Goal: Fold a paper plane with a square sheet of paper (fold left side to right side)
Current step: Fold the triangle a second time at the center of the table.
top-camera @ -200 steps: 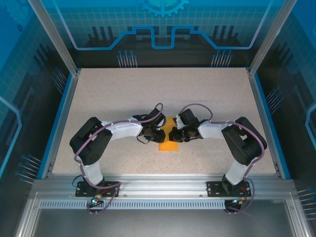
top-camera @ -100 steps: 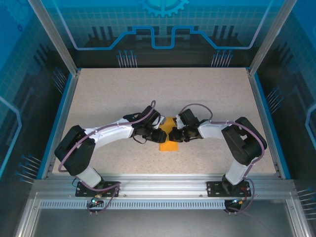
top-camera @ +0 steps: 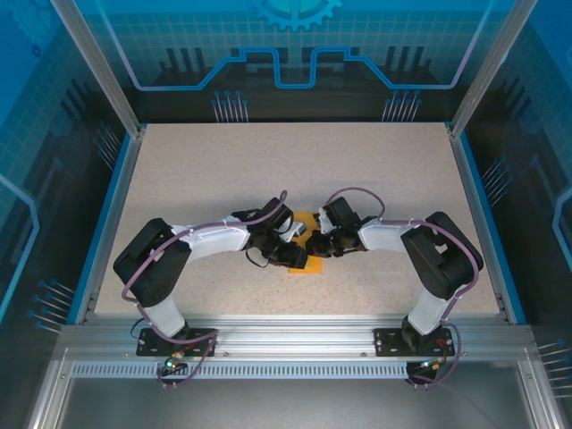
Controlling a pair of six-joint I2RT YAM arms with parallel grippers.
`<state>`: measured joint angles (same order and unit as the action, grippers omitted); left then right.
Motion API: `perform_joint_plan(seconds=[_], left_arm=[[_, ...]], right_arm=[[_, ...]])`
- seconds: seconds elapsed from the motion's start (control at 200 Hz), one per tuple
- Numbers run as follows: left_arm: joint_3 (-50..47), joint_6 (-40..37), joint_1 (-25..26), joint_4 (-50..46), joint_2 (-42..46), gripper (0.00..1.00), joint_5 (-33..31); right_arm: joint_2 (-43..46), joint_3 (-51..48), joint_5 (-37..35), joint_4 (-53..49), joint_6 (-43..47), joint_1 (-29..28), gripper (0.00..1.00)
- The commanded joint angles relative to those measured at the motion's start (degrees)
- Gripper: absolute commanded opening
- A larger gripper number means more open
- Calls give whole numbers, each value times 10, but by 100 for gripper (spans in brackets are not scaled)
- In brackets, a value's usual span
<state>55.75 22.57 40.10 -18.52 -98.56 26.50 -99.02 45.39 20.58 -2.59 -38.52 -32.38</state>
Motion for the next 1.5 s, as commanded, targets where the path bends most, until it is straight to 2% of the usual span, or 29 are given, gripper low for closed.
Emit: perform_joint_plan(seconds=[0.0,0.64,1.496], left_arm=[[-1,4,-3,12,-13,37,21],[-4,1,-3,-5,-34,36,-33],[-33,3,-3,-4,-36,35,-42]], right_arm=[[-13,2,-9,-36,11,-7,0],[-15,6,-13,-47,17,-7,0],[-17,19,-17,-65,26,-8,0]])
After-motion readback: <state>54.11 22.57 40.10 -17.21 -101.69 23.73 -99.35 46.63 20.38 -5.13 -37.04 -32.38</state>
